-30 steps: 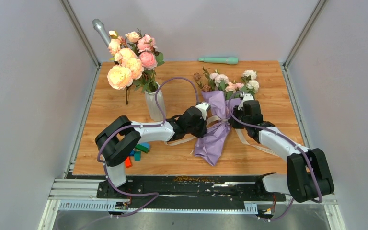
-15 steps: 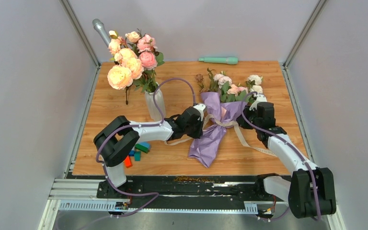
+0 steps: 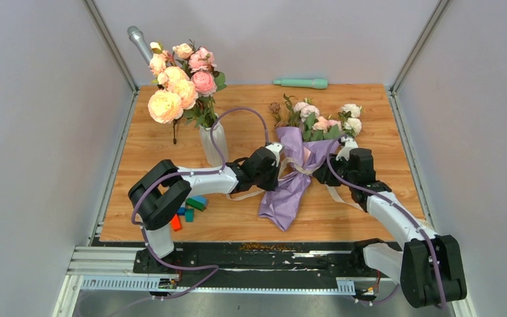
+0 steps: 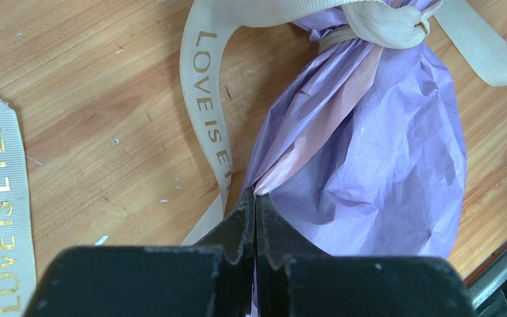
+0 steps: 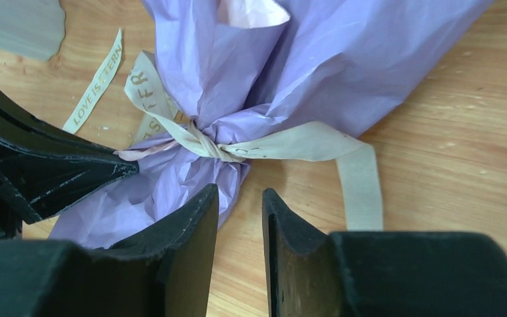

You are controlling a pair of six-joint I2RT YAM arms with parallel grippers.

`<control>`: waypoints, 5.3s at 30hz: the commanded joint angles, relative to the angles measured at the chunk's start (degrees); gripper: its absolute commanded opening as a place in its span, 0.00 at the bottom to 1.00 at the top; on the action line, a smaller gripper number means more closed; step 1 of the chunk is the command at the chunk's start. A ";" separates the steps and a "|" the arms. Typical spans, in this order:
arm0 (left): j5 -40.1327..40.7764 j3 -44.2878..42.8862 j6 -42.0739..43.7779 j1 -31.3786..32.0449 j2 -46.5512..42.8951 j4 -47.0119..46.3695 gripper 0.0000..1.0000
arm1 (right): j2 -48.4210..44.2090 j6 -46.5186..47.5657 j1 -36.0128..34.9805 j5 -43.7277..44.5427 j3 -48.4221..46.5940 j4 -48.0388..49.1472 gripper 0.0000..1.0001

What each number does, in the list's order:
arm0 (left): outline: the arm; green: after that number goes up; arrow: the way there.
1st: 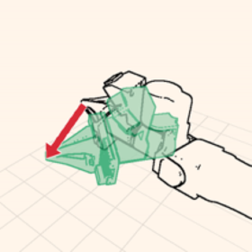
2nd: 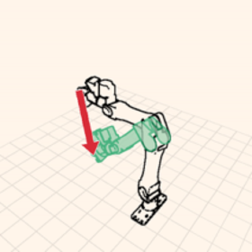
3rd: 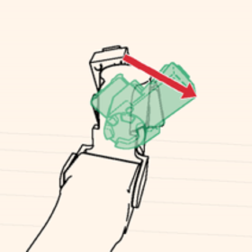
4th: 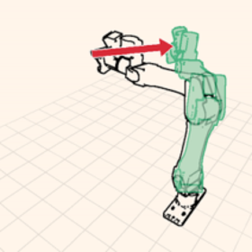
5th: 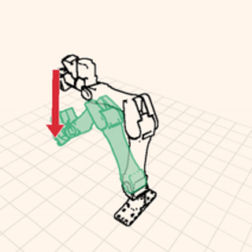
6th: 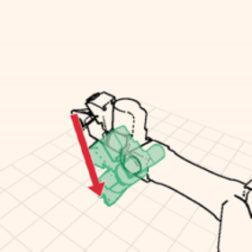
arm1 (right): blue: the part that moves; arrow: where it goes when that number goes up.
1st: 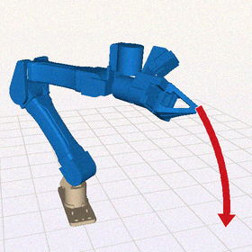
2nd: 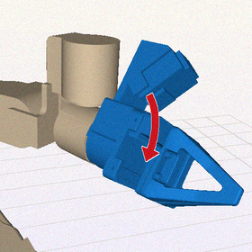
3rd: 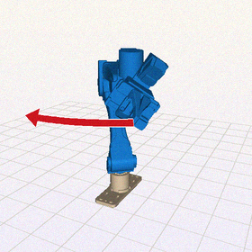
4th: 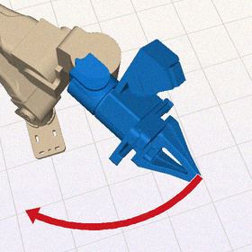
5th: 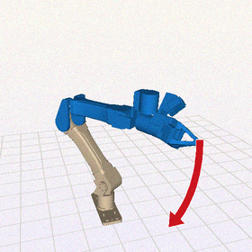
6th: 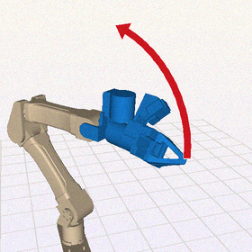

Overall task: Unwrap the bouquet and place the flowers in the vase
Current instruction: Untie the ribbon from the wrapping paper.

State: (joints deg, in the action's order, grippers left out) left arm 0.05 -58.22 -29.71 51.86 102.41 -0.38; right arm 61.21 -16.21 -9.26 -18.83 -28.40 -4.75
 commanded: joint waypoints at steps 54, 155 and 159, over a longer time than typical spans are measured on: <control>1.71 -0.93 1.35 -0.19 -0.57 3.17 0.00 | 11.31 -4.56 -8.42 -0.90 -9.71 7.95 0.00; -3.88 -10.89 -14.88 -0.79 3.79 -4.26 0.23 | -11.83 -7.39 -9.81 19.85 -0.04 -5.75 0.44; -3.40 -10.51 -13.66 -0.79 2.25 -4.31 0.10 | -11.32 -6.55 -9.76 15.01 0.98 -3.73 0.44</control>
State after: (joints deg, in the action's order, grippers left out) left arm -4.82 -68.84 -45.28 51.27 107.53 -3.01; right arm 49.78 -24.49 -19.18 1.41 -28.64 -13.10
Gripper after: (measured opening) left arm 0.144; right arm 0.443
